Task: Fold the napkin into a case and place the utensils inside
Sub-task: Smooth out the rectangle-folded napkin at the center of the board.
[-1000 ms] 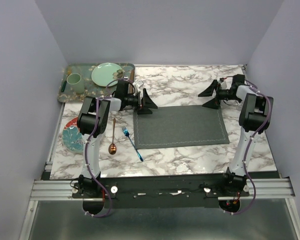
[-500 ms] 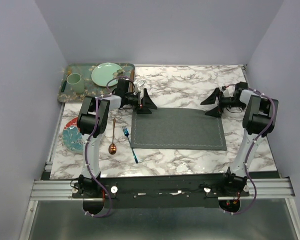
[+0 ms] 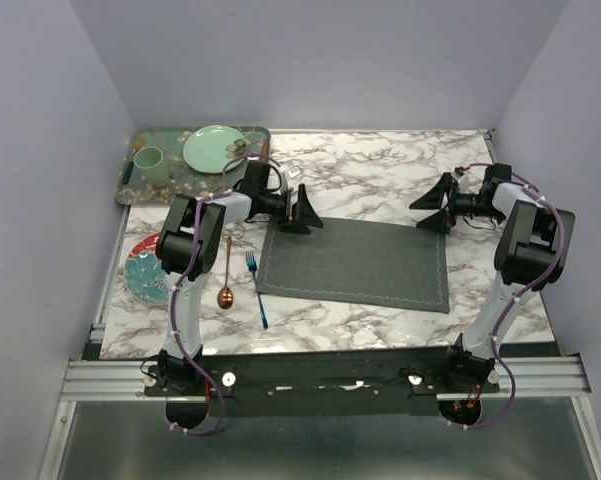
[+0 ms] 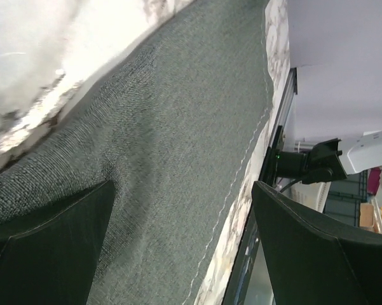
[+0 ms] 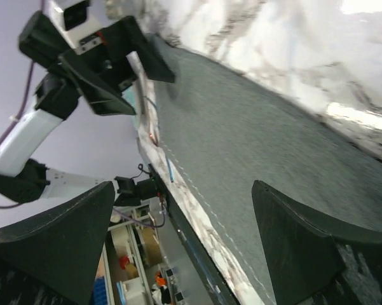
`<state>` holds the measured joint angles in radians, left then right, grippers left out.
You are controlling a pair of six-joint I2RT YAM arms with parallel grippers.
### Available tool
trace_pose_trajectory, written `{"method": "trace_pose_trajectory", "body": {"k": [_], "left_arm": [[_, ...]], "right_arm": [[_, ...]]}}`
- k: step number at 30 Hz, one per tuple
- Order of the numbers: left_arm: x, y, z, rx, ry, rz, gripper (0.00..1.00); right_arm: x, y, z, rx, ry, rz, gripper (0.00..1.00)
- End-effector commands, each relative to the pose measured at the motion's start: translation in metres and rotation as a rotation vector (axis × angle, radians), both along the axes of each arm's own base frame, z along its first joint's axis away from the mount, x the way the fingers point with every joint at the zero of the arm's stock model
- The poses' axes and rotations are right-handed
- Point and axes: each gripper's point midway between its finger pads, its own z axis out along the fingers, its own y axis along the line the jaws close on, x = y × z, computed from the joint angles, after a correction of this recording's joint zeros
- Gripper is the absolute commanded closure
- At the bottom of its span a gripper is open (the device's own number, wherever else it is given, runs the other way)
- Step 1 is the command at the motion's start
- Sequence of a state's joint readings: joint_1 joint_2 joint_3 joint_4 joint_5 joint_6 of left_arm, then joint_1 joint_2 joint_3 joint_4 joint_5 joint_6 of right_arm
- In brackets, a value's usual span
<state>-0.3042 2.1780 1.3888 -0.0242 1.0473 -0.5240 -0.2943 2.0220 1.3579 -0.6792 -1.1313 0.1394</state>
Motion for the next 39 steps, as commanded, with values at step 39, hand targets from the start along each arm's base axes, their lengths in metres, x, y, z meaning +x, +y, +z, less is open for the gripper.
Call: {"method": "trace_pose_trajectory", "body": {"k": [39], "left_arm": [[0.012, 0.03, 0.021, 0.045, -0.099, 0.07, 0.01]], "right_arm": [[-0.001, -0.042, -0.038, -0.144, 0.126, -0.023, 0.08]]}}
